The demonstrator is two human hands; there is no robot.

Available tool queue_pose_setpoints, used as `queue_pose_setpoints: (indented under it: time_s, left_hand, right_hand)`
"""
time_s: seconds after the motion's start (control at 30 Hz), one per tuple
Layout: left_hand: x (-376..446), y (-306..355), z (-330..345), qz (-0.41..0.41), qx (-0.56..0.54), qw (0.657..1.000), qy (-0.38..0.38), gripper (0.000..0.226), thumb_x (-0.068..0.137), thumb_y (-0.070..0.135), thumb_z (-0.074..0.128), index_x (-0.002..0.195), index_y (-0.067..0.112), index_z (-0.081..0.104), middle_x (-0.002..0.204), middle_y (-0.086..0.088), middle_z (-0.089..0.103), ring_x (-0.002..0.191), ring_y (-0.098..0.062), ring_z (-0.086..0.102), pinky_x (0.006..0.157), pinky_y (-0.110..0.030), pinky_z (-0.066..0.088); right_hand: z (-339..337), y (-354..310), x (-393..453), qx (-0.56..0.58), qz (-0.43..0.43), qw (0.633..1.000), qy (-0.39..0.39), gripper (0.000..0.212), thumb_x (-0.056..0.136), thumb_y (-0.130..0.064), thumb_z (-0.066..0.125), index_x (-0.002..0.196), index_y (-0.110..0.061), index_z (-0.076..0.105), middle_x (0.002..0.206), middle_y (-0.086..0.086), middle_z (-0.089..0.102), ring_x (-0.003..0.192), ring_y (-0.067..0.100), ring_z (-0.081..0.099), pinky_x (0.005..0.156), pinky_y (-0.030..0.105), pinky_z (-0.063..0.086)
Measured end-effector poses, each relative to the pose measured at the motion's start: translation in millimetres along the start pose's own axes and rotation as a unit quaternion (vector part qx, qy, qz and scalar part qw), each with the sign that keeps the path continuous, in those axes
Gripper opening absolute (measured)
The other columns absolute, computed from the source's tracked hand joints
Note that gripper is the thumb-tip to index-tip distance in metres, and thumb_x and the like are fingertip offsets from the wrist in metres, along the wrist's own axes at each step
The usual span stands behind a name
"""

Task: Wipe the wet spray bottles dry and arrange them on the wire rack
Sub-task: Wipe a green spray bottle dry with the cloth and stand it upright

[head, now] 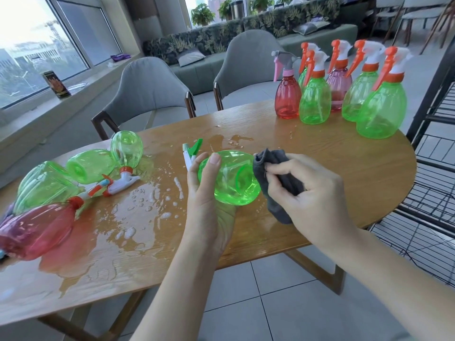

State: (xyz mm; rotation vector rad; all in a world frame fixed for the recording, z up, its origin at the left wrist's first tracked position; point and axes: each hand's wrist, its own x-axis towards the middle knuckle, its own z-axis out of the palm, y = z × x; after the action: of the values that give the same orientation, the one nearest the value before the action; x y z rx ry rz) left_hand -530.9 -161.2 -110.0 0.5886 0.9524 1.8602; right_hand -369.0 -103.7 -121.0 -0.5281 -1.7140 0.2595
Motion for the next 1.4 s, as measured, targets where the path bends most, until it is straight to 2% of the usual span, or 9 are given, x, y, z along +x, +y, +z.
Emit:
queue_pose_setpoints:
  time_s: [0.07,0.37,0.67,0.83,0.93,1.07,1.13,1.3,1.4]
  left_hand:
    - [-1,2,4,0.023,-0.019,0.999,0.01,0.078,0.078,0.042,0.086,0.144,0.018,0.053,0.135,-0.022,0.065,0.112,-0.036,0.069,0.097,-0.057,0.057]
    - [-9,3,7,0.021,0.011,1.0,-0.002,0.061,0.085,0.04,0.077,0.14,0.03,0.052,0.117,-0.013,0.07,0.092,-0.032,0.074,0.065,-0.04,0.061]
    - [-6,-2,8,0.039,0.054,0.998,0.017,0.06,0.084,0.035,0.081,0.138,0.031,0.057,0.125,-0.009,0.069,0.099,-0.025,0.076,0.072,-0.042,0.061]
    - [-4,3,0,0.074,0.243,0.967,0.011,0.072,0.071,0.064,0.085,0.133,0.065,0.048,0.153,-0.008,0.051,0.13,-0.033,0.066,0.107,-0.066,0.051]
    - [-7,9,0,0.136,0.377,0.916,-0.021,0.084,0.082,0.056,0.085,0.14,0.049,0.026,0.147,-0.001,0.046,0.131,-0.008,0.059,0.111,-0.043,0.052]
    - [-13,0,4,0.173,0.478,0.86,-0.043,0.074,0.09,0.024,0.085,0.135,0.024,0.026,0.115,0.023,0.04,0.094,0.04,0.042,0.086,0.0,0.037]
    - [-11,-3,5,0.185,0.506,0.841,-0.044,0.078,0.085,0.029,0.09,0.135,0.031,0.031,0.121,0.026,0.045,0.105,0.037,0.042,0.083,0.006,0.031]
    - [-13,-14,9,0.194,0.539,0.814,-0.099,0.074,0.087,0.046,0.087,0.139,0.058,0.035,0.143,0.018,0.055,0.134,-0.003,0.053,0.106,-0.026,0.043]
    - [-16,-17,13,0.209,0.538,0.806,-0.13,0.07,0.09,0.04,0.076,0.149,0.053,0.041,0.147,0.018,0.051,0.141,0.003,0.045,0.108,-0.011,0.036]
  right_hand:
    - [0,0,-6,0.005,0.01,0.999,-0.044,0.009,0.086,-0.001,0.074,0.093,-0.003,0.078,0.104,0.01,0.073,0.094,0.02,0.072,0.081,0.033,0.056]
    - [10,-13,-12,0.001,-0.044,0.997,-0.061,0.006,0.088,0.0,0.075,0.091,-0.004,0.078,0.102,0.012,0.072,0.09,0.018,0.069,0.083,0.016,0.051]
    - [1,12,7,-0.004,0.041,0.999,-0.003,0.007,0.088,0.001,0.075,0.093,-0.004,0.077,0.094,0.007,0.072,0.086,0.014,0.066,0.077,0.019,0.049]
    - [-11,34,16,-0.004,0.119,0.993,0.004,0.008,0.091,-0.008,0.076,0.097,-0.013,0.077,0.087,0.0,0.071,0.081,0.013,0.066,0.072,0.033,0.053]
    - [-17,39,21,0.0,0.149,0.989,0.011,0.01,0.092,-0.011,0.076,0.099,-0.018,0.077,0.089,-0.001,0.072,0.084,0.01,0.068,0.075,0.033,0.055]
    - [-22,41,29,0.005,0.165,0.986,0.019,0.01,0.092,-0.014,0.076,0.101,-0.019,0.077,0.091,-0.002,0.074,0.087,0.009,0.07,0.077,0.03,0.056]
    - [-23,41,33,0.009,0.163,0.986,0.021,0.011,0.093,-0.014,0.075,0.102,-0.019,0.077,0.092,-0.003,0.074,0.089,0.008,0.07,0.078,0.029,0.056]
    - [-27,38,44,-0.001,0.129,0.991,0.033,0.014,0.093,-0.012,0.075,0.106,-0.017,0.077,0.093,-0.014,0.071,0.089,-0.001,0.067,0.08,0.019,0.051]
    - [-28,37,49,-0.013,0.115,0.993,0.036,0.015,0.093,-0.012,0.075,0.107,-0.015,0.075,0.09,-0.027,0.064,0.084,-0.006,0.063,0.077,0.015,0.047]
